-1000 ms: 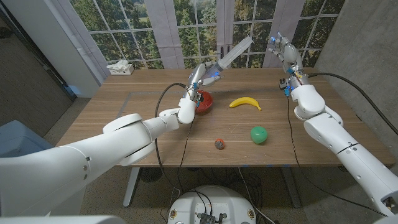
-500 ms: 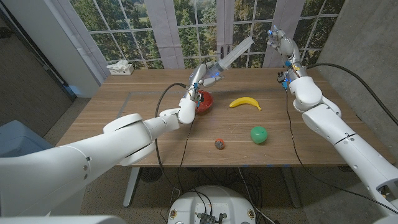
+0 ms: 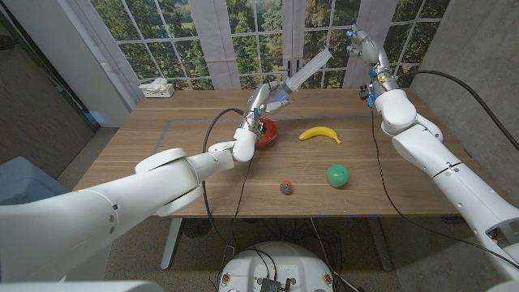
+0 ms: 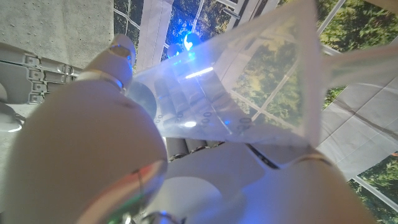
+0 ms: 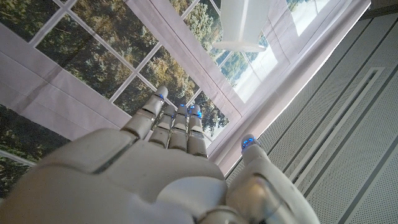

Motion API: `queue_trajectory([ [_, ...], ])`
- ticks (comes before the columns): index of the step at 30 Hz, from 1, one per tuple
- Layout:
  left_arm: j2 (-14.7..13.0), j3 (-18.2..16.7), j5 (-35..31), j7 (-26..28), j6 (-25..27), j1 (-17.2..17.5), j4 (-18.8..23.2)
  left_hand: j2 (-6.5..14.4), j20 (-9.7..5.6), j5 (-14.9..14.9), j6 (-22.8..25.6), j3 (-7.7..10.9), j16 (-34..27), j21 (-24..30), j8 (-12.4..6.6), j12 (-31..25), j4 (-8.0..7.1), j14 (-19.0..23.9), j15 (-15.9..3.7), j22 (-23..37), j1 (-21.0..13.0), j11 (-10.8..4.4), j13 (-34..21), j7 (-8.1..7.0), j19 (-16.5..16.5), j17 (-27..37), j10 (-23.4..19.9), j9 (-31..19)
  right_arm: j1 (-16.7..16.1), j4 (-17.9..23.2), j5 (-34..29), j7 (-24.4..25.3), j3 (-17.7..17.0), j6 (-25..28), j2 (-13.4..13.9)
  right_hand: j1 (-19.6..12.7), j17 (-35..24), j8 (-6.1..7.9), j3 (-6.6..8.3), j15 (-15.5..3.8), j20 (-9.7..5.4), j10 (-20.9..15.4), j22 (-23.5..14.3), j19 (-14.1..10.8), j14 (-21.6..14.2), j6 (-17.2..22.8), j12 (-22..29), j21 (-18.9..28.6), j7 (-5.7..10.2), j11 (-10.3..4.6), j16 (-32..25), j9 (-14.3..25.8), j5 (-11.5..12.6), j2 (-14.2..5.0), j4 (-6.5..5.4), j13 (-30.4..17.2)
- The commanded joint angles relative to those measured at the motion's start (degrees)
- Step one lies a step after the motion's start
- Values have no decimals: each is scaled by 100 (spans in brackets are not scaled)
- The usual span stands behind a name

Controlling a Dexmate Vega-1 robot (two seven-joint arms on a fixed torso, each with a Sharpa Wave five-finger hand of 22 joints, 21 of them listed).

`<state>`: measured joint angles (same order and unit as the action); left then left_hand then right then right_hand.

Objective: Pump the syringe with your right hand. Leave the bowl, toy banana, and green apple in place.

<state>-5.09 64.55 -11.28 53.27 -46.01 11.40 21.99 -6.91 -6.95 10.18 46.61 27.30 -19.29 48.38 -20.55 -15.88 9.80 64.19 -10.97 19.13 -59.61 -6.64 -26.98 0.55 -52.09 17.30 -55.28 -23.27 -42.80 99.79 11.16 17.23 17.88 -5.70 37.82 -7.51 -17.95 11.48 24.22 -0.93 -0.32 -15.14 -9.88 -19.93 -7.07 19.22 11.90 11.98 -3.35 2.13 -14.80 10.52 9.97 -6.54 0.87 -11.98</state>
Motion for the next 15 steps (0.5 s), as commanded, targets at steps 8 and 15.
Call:
queue_trajectory([
  [8,-3,54,-69,49,-37,-16,2,1529,-531,30,61,26,7,74,-25,22,-8,73,-264,-12,-1509,-32,-25,44,51,-2,-52,-6,648,-140,-664,-30,402,505,-26,11,-20,18,34,-36,4,-20,-17,-29,-37,48,1,-20,-24,-48,18,27,27,-277,-14,-18],
  [15,5,71,-82,25,-35,-43,-1,1527,-532,31,63,28,5,104,-23,32,-6,78,-264,-22,-1510,-37,-40,40,67,1,-44,-4,853,-235,-859,-53,545,663,-37,33,-25,14,28,-37,9,-19,-16,-25,-41,48,0,-26,-24,-47,15,27,24,-277,-39,-17],
])
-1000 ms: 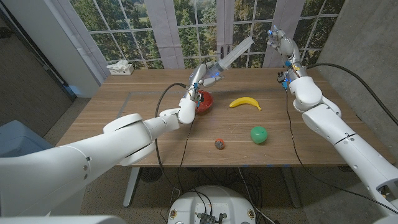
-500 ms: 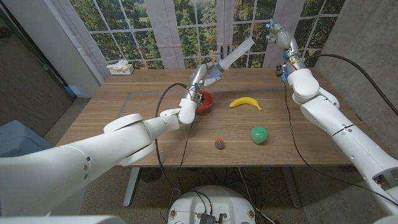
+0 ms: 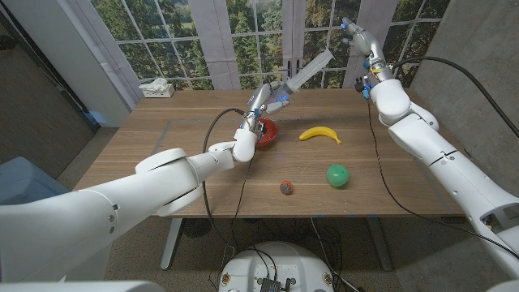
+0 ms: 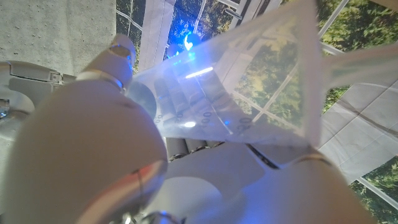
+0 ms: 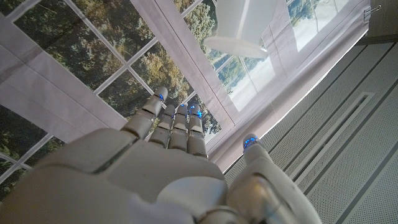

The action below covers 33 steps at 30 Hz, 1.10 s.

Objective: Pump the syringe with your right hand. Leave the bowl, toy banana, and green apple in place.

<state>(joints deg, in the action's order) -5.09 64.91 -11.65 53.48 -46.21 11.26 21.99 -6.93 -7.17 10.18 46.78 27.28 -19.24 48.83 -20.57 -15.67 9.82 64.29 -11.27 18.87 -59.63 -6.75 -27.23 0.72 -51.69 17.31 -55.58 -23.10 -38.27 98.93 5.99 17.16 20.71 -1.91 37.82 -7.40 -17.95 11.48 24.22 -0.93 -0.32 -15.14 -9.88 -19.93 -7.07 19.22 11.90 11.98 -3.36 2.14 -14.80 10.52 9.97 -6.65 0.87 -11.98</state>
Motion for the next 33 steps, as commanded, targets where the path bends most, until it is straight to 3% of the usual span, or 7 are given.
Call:
queue_trajectory([
  [1,8,31,-36,-3,-23,-28,0,1528,-512,31,48,30,2,65,-21,11,-6,67,-234,2,-1509,-26,-15,25,30,0,-24,-20,421,-153,-310,-102,269,312,-34,23,-26,14,27,-41,9,-22,-16,-26,-39,51,1,-25,-21,-47,16,27,24,-266,-41,-17],
  [27,6,81,-246,291,-117,-14,41,1525,-511,30,49,36,8,178,-12,54,-7,79,-233,-38,-1510,-47,-33,21,80,-3,-33,-20,785,-24,-900,-446,702,630,39,133,-47,1,1,-55,27,-26,-16,-13,-50,46,-1,-39,-21,-83,8,28,22,-265,-158,-14],
  [33,-17,65,-315,384,-151,-2,61,1524,-511,30,49,40,15,212,-13,64,-6,78,-233,-53,-1510,-43,-42,11,98,-8,-40,-26,792,140,-874,-677,753,818,81,216,-54,-26,-19,-60,26,34,-17,57,3,-15,-24,-66,4,-99,34,28,27,-258,-243,-13],
])
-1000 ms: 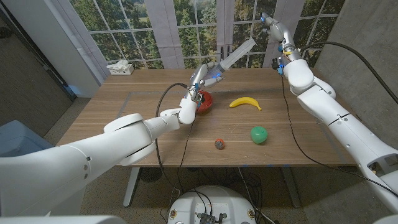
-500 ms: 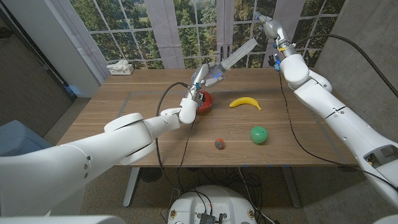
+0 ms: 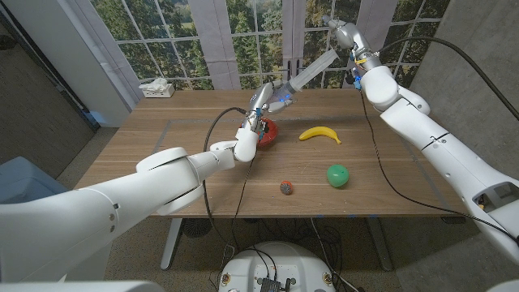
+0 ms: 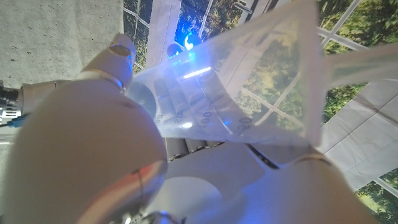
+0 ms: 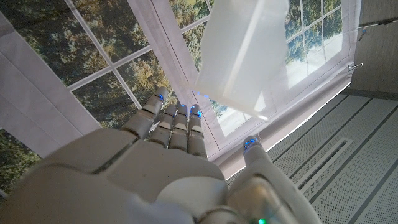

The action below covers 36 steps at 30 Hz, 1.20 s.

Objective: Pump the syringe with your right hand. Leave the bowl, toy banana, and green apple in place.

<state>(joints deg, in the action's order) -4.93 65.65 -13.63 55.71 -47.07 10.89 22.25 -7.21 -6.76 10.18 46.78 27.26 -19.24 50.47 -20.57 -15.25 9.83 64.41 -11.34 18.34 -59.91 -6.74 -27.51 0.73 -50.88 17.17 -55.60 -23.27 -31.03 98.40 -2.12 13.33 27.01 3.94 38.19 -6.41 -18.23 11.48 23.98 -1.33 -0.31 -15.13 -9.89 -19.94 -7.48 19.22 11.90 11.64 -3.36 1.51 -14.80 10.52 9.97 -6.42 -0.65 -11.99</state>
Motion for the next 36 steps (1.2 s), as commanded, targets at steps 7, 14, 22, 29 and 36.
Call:
queue_trajectory([
  [7,-42,-54,-138,154,-82,53,41,1549,-552,30,49,46,25,91,-9,29,-6,59,-226,-17,-1486,-37,-22,22,34,-2,-55,-7,130,383,-262,-443,281,496,75,432,-28,-118,-102,-33,14,335,-18,336,331,-391,-104,-95,76,-128,167,24,65,-215,-414,-7],
  [14,-40,-81,-115,106,-56,59,25,1547,-552,30,49,48,22,125,-9,41,-6,68,-226,-31,-1487,-38,-27,25,49,1,-59,-13,305,590,-514,-758,511,1022,131,591,-9,-145,-196,-67,-25,586,-14,594,593,-724,-135,-123,125,-197,274,13,108,-146,-641,1],
  [22,-18,-105,-10,-15,2,67,0,1545,-554,30,54,52,34,167,-7,56,-3,65,-226,-49,-1491,-42,-35,26,66,-11,-57,-14,435,634,-709,-1028,709,1065,179,613,-2,-138,-221,-73,-40,622,-13,625,627,-786,-128,-114,129,-198,284,10,120,-128,-693,4],
  [29,-3,-93,46,-61,38,63,-11,1542,-551,30,69,53,39,196,-8,65,-3,71,-227,-63,-1492,-52,-38,22,77,-20,-64,-11,437,699,-885,-1107,798,1020,199,624,3,-134,-238,-94,-41,634,-12,618,627,-823,-119,-100,142,-196,281,9,127,-118,-726,5],
  [36,17,-72,76,-94,68,54,-13,1539,-552,31,77,54,46,236,-9,78,-3,77,-227,-79,-1495,-51,-25,10,84,-31,-88,-13,452,674,-911,-1228,833,934,165,631,10,-118,-255,-95,-48,630,-10,608,620,-832,-104,-87,146,-213,277,8,137,-111,-760,7],
])
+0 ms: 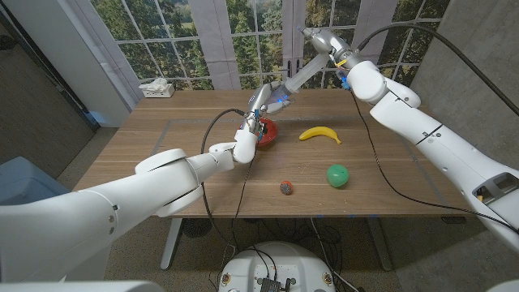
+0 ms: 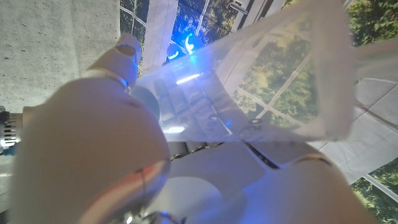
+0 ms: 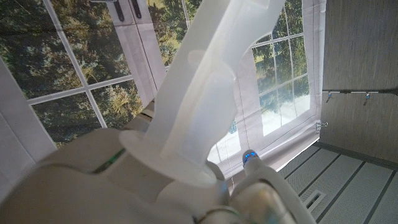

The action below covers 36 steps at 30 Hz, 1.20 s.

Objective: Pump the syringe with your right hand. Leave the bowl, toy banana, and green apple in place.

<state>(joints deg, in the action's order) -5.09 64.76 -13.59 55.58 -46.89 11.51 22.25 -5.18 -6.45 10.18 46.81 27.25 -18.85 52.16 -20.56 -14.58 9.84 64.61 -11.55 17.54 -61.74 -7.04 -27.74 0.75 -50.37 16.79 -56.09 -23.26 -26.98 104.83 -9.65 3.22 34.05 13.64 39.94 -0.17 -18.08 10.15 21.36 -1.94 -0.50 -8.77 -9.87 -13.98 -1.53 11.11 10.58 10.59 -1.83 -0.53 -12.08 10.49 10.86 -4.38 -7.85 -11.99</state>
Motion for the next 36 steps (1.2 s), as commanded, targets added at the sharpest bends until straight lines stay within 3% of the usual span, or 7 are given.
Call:
queue_trajectory([
  [1,36,19,76,-82,53,-7,-13,1336,-583,31,75,56,9,70,-9,14,-3,56,-207,-1,-1312,-23,-5,7,34,4,-35,-14,49,22,-172,-218,136,-59,-18,7,-4,17,6,-36,-29,-6,-12,8,26,-20,29,21,-6,-12,5,11,49,-315,-44,7],
  [36,-7,-42,-128,159,-128,59,75,1310,-593,44,167,70,35,350,-11,49,11,130,-206,-108,-1367,-45,-21,-27,-27,-68,-136,-1,36,1,-389,-379,226,-409,-182,-9,35,58,-20,-61,-56,-7,-7,-25,-11,-17,58,48,-7,-5,-4,7,78,-309,-115,12],
])
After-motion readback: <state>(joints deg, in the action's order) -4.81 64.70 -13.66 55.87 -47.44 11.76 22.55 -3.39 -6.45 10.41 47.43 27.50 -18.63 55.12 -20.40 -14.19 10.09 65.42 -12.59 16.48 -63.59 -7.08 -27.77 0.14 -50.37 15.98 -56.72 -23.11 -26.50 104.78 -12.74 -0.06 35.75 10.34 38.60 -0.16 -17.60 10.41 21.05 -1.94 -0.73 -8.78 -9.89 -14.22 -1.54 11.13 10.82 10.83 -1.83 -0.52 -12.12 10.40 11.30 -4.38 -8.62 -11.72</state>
